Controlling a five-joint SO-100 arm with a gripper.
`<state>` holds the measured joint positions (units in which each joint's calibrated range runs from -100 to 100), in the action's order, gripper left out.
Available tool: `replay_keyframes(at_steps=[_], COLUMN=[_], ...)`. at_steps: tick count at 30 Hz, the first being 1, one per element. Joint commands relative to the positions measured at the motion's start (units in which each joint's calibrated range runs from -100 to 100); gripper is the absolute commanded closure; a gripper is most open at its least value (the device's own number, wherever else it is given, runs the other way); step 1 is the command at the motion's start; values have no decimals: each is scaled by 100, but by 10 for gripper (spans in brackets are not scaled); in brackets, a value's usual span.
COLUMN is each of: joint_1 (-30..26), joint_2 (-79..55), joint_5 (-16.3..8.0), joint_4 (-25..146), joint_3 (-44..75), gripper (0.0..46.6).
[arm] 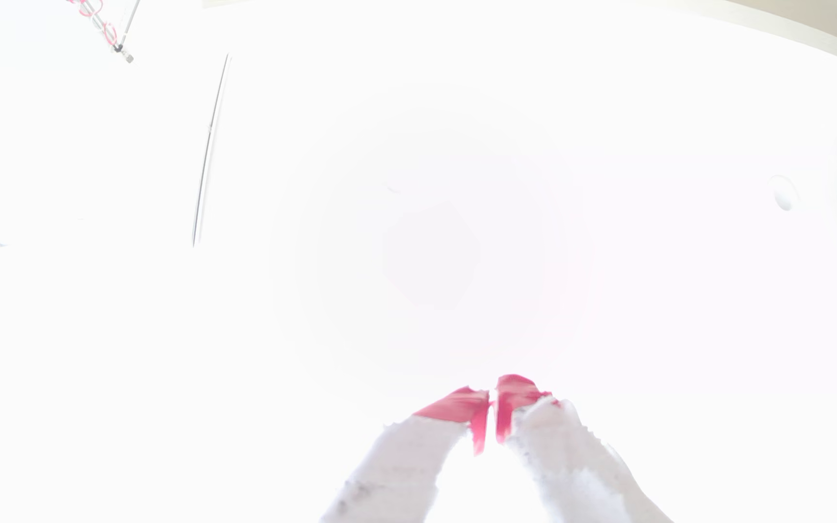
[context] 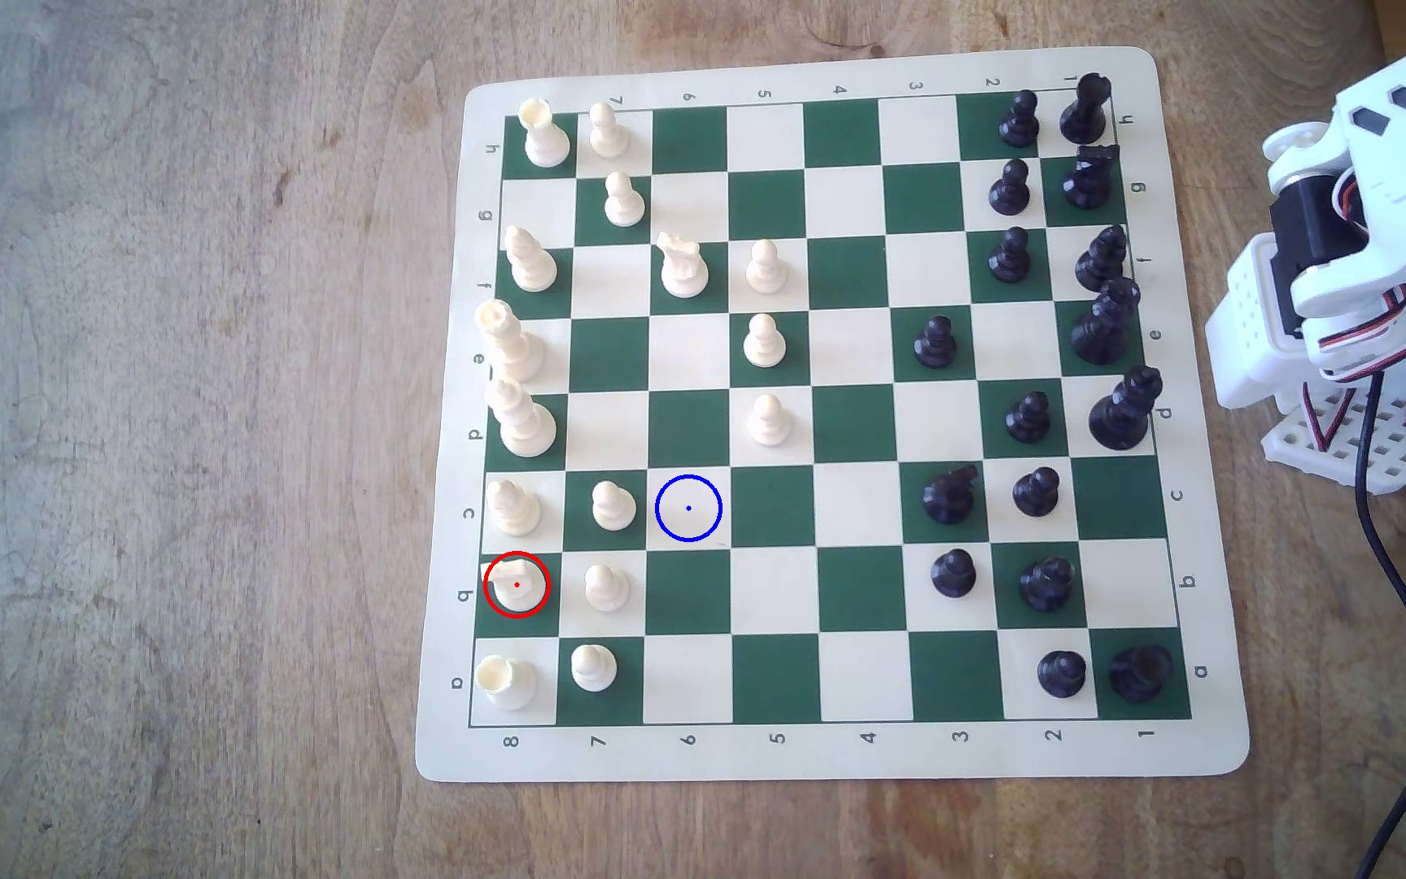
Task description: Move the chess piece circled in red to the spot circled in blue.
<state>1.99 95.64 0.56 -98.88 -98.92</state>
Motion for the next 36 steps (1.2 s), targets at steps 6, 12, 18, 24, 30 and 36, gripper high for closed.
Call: replay_keyframes(at_steps=[6, 12, 18, 24, 30, 36], joint_1=[-281, -618, -625, -305, -320, -399], joint_2=[20, 20, 20, -82, -1067, -2018], joint_5=[5, 5, -24, -29, -39, -39], joint_4=[642, 2468, 4508, 7628, 9151, 10085], joint_3=[-108, -108, 209, 1288, 2203, 2856], gripper=[464, 464, 464, 464, 464, 409])
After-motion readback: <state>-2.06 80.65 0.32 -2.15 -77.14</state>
